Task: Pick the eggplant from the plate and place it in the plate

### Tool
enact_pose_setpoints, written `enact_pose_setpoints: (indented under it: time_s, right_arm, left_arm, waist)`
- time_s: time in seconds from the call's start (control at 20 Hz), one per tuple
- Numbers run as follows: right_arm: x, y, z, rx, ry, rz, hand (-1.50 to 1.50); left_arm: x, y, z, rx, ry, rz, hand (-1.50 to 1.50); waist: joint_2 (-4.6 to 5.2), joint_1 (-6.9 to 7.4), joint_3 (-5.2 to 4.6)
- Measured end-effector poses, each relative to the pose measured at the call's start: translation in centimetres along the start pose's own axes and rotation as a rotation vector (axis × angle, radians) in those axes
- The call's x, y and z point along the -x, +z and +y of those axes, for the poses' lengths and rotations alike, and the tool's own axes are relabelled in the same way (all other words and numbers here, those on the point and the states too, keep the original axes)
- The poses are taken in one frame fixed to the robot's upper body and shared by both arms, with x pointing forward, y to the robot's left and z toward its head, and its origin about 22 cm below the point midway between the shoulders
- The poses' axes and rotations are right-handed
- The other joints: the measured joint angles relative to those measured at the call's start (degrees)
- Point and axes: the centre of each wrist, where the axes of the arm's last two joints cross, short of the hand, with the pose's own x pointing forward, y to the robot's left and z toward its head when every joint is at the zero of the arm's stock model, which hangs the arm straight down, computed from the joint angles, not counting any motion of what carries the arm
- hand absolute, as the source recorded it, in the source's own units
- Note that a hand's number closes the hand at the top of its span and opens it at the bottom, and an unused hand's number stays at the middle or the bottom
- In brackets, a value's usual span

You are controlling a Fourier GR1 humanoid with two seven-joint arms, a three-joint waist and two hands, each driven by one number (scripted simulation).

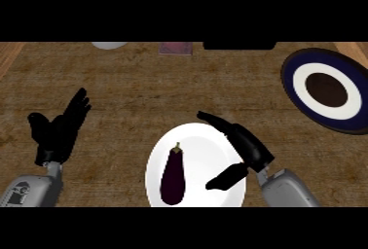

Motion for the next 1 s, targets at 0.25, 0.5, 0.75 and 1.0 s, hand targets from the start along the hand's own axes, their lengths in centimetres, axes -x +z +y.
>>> enact_pose_setpoints:
  time_s: [0.25, 0.5, 0.75, 1.0]
  right_arm:
    - [-1.8, -0.7, 0.2, -0.083, 0.066, 0.046, -1.5]
    - [-3.8, -1.6, -0.2, -0.189, 0.143, 0.129, -1.5]
    - [-4.8, -2.7, 1.2, -0.252, 0.262, 0.19, -1.5]
    - [-5.4, -3.9, 2.8, -0.316, 0.347, 0.255, -1.5]
  left_arm:
    - [-0.2, -0.6, 0.6, -0.002, -0.002, -0.003, 0.0]
    - [0.4, -0.3, 0.4, -0.001, -0.001, 0.003, 0.0]
    - [0.4, -0.6, 1.0, -0.001, -0.006, -0.003, 0.0]
    - [0.5, -0.1, 0.3, 0.004, -0.001, -0.001, 0.0]
  waist:
    - [-0.01, -0.03, 0.0]
    - [-0.04, 0.06, 0.0]
    - [-0.01, 0.09, 0.0]
    - [-0.01, 0.18, 0.01]
